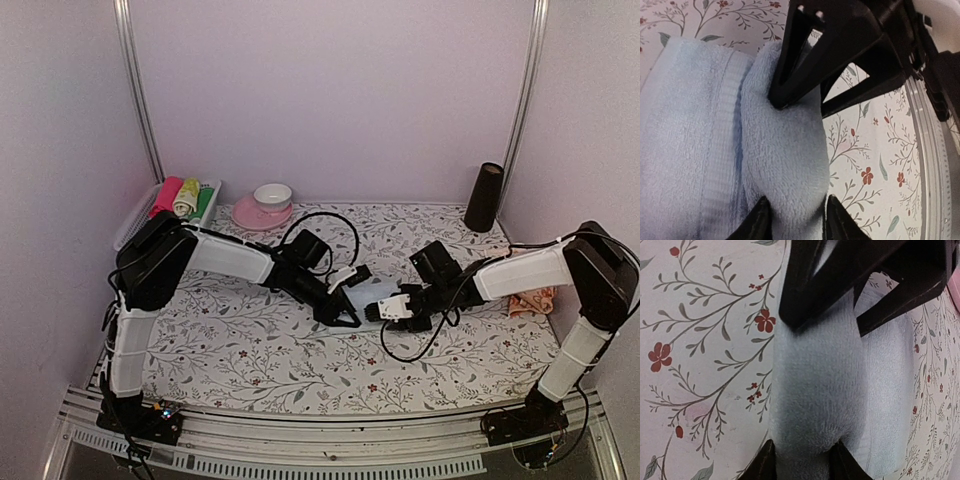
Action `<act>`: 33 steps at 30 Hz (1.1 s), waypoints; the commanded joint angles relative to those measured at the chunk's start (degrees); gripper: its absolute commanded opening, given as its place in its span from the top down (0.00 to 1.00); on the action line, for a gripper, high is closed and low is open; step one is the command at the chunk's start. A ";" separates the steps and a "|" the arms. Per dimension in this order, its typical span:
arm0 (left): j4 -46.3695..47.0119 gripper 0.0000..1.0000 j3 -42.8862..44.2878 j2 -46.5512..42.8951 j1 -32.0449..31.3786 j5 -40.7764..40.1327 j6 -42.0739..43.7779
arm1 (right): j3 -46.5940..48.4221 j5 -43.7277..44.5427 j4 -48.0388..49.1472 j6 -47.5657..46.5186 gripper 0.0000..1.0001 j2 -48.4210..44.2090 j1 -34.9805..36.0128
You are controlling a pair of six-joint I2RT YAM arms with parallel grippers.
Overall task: Roll the towels
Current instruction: Roll the towel at the center of the board.
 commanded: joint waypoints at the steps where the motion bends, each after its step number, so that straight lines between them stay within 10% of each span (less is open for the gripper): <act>1: -5.40 0.56 -0.89 -0.36 0.73 -3.69 -0.09 | 0.42 4.18 -3.20 1.81 0.70 3.93 0.39; 16: 14.30 0.15 -21.02 -23.98 -3.09 -19.26 6.46 | 10.91 -11.88 -25.54 1.20 0.88 6.52 -1.90; 33: 21.11 0.24 -23.94 -18.51 -13.84 -25.55 14.00 | 20.71 -21.89 -41.06 -0.46 0.87 15.15 -4.99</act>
